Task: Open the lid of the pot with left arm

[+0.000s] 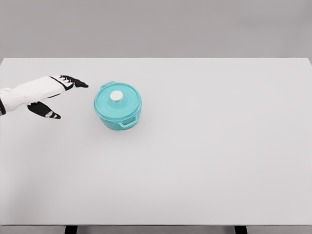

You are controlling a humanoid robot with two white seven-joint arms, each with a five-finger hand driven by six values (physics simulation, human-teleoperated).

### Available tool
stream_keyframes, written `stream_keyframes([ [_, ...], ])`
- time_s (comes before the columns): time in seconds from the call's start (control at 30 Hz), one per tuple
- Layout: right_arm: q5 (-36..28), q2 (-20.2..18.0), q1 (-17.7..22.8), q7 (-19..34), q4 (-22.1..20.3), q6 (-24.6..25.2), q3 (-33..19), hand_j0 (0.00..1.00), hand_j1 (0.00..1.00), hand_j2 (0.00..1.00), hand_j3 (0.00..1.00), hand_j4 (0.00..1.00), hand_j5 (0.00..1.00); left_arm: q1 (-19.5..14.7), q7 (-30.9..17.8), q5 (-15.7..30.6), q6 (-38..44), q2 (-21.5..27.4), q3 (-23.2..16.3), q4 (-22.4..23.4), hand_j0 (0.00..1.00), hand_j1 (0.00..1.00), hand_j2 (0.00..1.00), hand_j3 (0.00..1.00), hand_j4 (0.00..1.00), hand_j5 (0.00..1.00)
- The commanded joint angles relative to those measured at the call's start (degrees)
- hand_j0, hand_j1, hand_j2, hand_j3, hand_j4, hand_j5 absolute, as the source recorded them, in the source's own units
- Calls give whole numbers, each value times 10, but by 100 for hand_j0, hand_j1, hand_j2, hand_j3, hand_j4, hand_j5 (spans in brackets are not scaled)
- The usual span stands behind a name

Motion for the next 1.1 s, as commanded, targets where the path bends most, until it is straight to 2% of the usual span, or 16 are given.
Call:
stream_keyframes([
  [0.0, 0, 0, 0, 0, 1, -1, 0, 100, 100, 100, 100, 100, 100, 0, -1, 1, -1, -2, -2, -2, 100, 100, 100, 100, 100, 100],
  [0.23, 0, 0, 3, 1, 1, 4, 0, 100, 100, 100, 100, 100, 100, -10, -1, -1, -1, 1, -3, -3, 100, 100, 100, 100, 100, 100],
  [0.33, 0, 0, 3, 1, 1, 4, 0, 100, 100, 100, 100, 100, 100, -39, -1, -2, -1, -1, -27, -7, 100, 100, 100, 100, 100, 100],
  [0.4, 0, 0, 3, 1, 1, 4, 0, 100, 100, 100, 100, 100, 100, -45, -1, -4, -1, -4, -33, -10, 100, 100, 100, 100, 100, 100],
  [0.43, 0, 0, 3, 1, 1, 4, 0, 100, 100, 100, 100, 100, 100, -64, -1, -4, 2, -3, -42, -16, 100, 100, 100, 100, 100, 100],
  [0.47, 0, 0, 3, 1, 1, 4, 0, 100, 100, 100, 100, 100, 100, -111, -1, -3, 3, 2, -84, -5, 100, 100, 100, 100, 100, 100],
  [0.5, 0, 0, 3, 1, 1, 4, 0, 100, 100, 100, 100, 100, 100, -151, -1, -2, 3, 2, -136, 35, 100, 100, 100, 100, 100, 100],
  [0.53, 0, 0, 3, 1, 1, 4, 0, 100, 100, 100, 100, 100, 100, -199, -1, -1, -1, -3, -231, 91, 100, 100, 100, 100, 100, 100],
  [0.57, 0, 0, 3, 1, 1, 4, 0, 100, 100, 100, 100, 100, 100, -240, -1, 0, -1, -4, -299, 96, 100, 100, 100, 100, 100, 100],
  [0.6, 0, 0, 3, 1, 1, 3, 0, 100, 100, 100, 100, 100, 100, -279, -1, 1, -1, -4, -350, 96, 100, 100, 100, 100, 100, 100],
  [0.63, 0, 0, 3, 1, 1, 4, 0, 100, 100, 100, 100, 100, 100, -293, -1, 3, -1, -5, -363, 93, 100, 100, 100, 100, 100, 100],
  [0.7, 0, 0, 3, 1, 1, 4, 0, 100, 100, 100, 100, 100, 100, -312, -1, -3, -1, -35, -365, 82, 100, 100, 100, 100, 100, 100],
  [1.07, 0, 0, 3, 1, 1, 4, 0, 100, 100, 100, 100, 100, 100, -323, -1, -4, -1, -65, -369, 80, 99, 99, 99, 99, 99, 99],
])
